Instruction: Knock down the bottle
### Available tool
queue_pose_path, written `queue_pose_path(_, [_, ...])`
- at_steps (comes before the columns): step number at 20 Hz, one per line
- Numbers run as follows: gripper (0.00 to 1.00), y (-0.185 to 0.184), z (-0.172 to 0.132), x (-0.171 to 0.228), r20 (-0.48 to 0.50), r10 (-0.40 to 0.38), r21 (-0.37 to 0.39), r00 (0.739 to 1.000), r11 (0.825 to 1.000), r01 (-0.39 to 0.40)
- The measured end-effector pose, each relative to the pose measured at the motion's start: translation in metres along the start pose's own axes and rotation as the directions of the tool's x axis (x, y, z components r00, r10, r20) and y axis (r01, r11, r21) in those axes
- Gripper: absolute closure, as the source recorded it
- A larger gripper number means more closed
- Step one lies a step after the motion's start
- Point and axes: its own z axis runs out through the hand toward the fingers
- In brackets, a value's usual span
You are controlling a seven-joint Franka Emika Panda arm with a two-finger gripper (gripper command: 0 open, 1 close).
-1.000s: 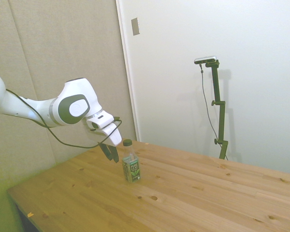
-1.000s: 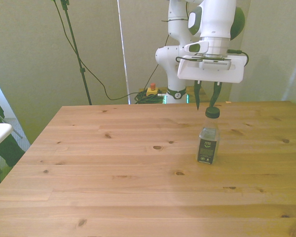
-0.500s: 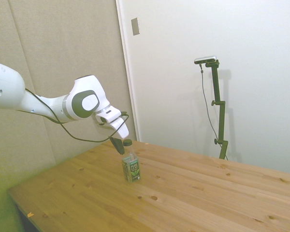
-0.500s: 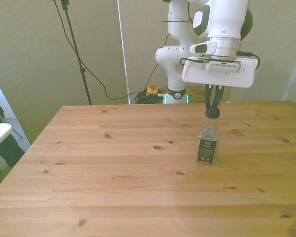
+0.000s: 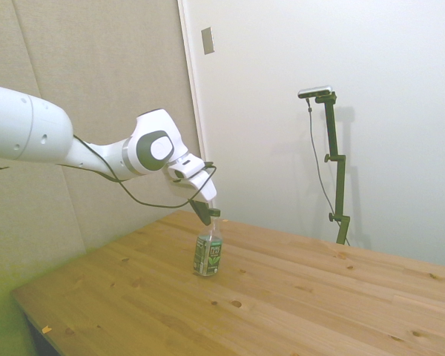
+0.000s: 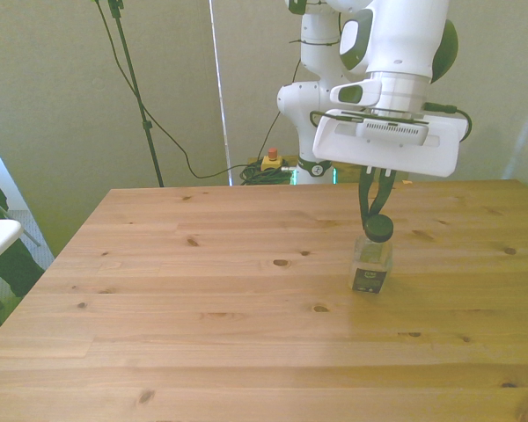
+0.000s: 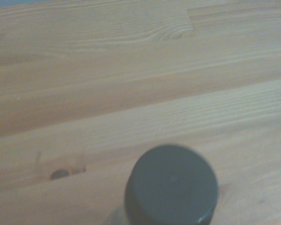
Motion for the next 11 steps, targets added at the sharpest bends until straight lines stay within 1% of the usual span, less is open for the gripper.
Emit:
queue_pose_path(3, [1.0,-0.016,0.021,0.015,-0.019,0.013,-0.009,1.0,1.0,-0.013])
queue_pose_path(7, [1.0,-0.034,0.047,0.02,-0.031,0.018,-0.026,0.999,0.999,-0.019])
queue_pose_path(9, [1.0,-0.039,0.054,0.021,-0.036,0.018,-0.029,0.999,0.999,-0.019])
queue_pose_path(11, [1.0,-0.042,0.053,0.022,-0.044,0.02,-0.025,0.999,0.999,-0.021])
